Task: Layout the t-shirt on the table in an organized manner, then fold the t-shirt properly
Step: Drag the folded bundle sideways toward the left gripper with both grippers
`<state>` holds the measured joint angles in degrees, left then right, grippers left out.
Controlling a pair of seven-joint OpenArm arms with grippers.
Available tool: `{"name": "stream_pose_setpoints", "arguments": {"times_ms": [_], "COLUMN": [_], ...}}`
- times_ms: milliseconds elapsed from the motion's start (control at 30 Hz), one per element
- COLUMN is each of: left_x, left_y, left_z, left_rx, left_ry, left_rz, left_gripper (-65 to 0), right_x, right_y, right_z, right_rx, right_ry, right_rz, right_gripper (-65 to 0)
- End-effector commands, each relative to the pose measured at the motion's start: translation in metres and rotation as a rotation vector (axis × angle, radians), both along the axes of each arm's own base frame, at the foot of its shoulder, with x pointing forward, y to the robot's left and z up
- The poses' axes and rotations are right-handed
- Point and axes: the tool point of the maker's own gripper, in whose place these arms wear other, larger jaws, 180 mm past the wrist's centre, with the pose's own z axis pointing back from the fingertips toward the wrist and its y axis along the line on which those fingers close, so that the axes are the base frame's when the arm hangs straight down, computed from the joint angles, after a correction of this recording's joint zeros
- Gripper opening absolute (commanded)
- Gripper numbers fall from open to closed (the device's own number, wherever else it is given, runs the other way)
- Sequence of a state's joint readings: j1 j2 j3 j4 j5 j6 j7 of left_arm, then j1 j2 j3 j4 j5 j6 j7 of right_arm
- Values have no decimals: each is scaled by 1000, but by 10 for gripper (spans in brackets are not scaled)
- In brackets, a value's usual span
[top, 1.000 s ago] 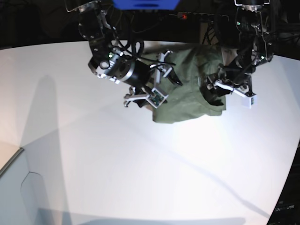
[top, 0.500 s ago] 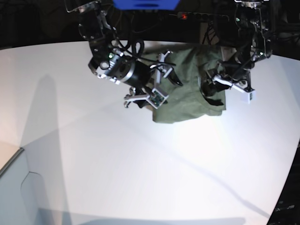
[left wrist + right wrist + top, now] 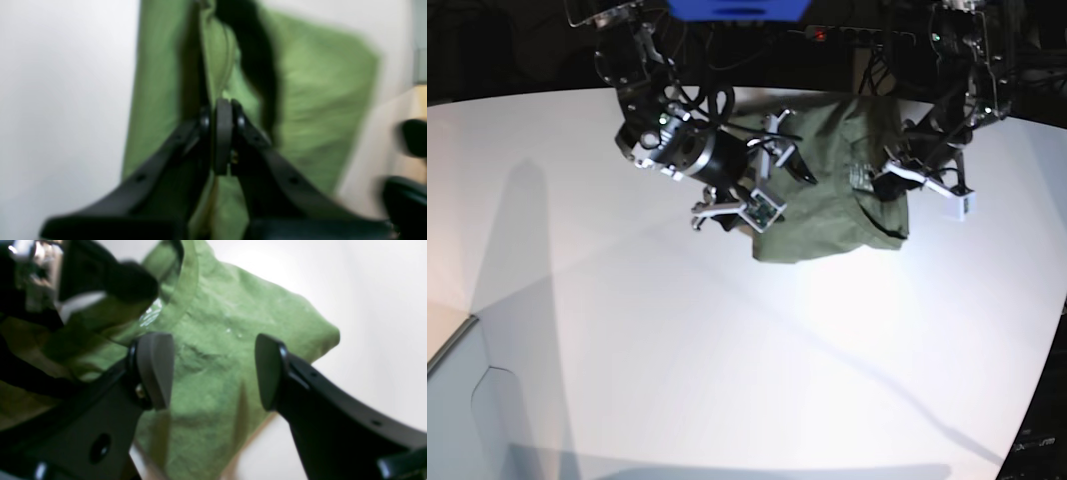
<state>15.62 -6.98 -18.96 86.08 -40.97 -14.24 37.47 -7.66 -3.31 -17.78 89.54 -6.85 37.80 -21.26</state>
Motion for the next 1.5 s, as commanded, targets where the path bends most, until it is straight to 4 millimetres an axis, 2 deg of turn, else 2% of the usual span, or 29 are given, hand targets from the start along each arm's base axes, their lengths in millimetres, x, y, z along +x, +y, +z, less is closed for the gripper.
{"name": "stream_pose_setpoints", "arguments": {"times_ms": [0,100,267,367,733,867,1033,1200,1367,1433,1467], "left_x": [7,6,2,-4,-23,-25,-29,-40,-42,-44,-44], "left_y": [3,5,43,53,61,61,72,84,83,85,84], "left_z": [18,33,37,26,-26,-30,-32,-49,-58,-57,-56], "left_rx": [1,-2,35,34,-9,-13,11,9,-4,0,-4], "left_ry": [-61,-98,-102,-70,72,85,98,155,188,186,184], "left_rz": [-2,3,101,129,178,181,182,212,211,213,215], "left_gripper": [-650,-650,-650,-650,-650,-650,-650,-650,-643,-606,-565], "right_x": [8,8,8,8,8,8,7,7,7,7,7], "right_y": [5,5,5,5,5,5,6,6,6,6,6], "right_z": [16,16,16,16,16,15,15,15,14,14,14], "right_rx": [47,47,47,46,46,45,47,47,45,44,44], "right_ry": [-41,-41,-41,-41,-40,-37,-36,-36,-36,-35,-35], "right_rz": [-2,-2,-4,-3,-4,-3,-2,-2,-2,-2,-2], "right_gripper": [-266,-266,-266,-266,-266,-266,-266,-266,-266,-266,-266]}}
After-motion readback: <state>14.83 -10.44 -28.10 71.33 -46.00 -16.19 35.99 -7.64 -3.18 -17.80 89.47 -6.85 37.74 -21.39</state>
